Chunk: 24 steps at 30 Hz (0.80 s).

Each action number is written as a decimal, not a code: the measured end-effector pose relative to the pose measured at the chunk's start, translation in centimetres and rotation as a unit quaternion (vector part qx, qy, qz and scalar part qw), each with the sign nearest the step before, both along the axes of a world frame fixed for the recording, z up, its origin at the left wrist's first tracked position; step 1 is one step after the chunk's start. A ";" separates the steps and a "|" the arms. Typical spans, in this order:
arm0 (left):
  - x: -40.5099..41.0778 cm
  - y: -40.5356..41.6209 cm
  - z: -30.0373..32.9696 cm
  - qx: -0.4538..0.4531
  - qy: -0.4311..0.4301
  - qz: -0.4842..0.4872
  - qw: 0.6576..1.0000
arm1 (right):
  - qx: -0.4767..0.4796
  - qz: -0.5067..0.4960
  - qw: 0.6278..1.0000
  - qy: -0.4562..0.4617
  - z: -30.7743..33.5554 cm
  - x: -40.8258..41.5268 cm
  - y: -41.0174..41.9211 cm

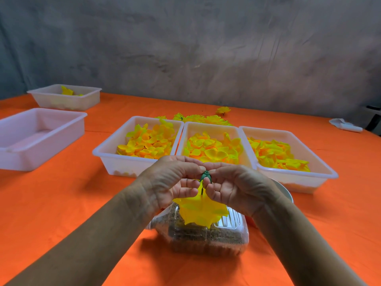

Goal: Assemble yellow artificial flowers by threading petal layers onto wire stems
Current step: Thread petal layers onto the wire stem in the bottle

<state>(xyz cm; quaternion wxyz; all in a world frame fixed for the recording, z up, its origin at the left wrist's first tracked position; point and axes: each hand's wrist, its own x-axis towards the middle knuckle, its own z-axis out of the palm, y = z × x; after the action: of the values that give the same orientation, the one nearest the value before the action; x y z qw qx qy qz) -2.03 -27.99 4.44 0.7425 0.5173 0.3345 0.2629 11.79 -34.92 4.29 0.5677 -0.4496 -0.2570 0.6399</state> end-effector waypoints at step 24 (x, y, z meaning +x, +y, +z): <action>-0.3 0.3 -0.4 0.082 -0.009 0.003 0.997 | -0.028 -0.010 0.999 0.027 -0.5 0.0 -0.3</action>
<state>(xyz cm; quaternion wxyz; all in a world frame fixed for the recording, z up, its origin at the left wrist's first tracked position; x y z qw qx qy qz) -2.30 -27.65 4.08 0.6995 0.5735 0.3066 0.2962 11.84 -35.23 3.75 0.5681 -0.4506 -0.2192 0.6528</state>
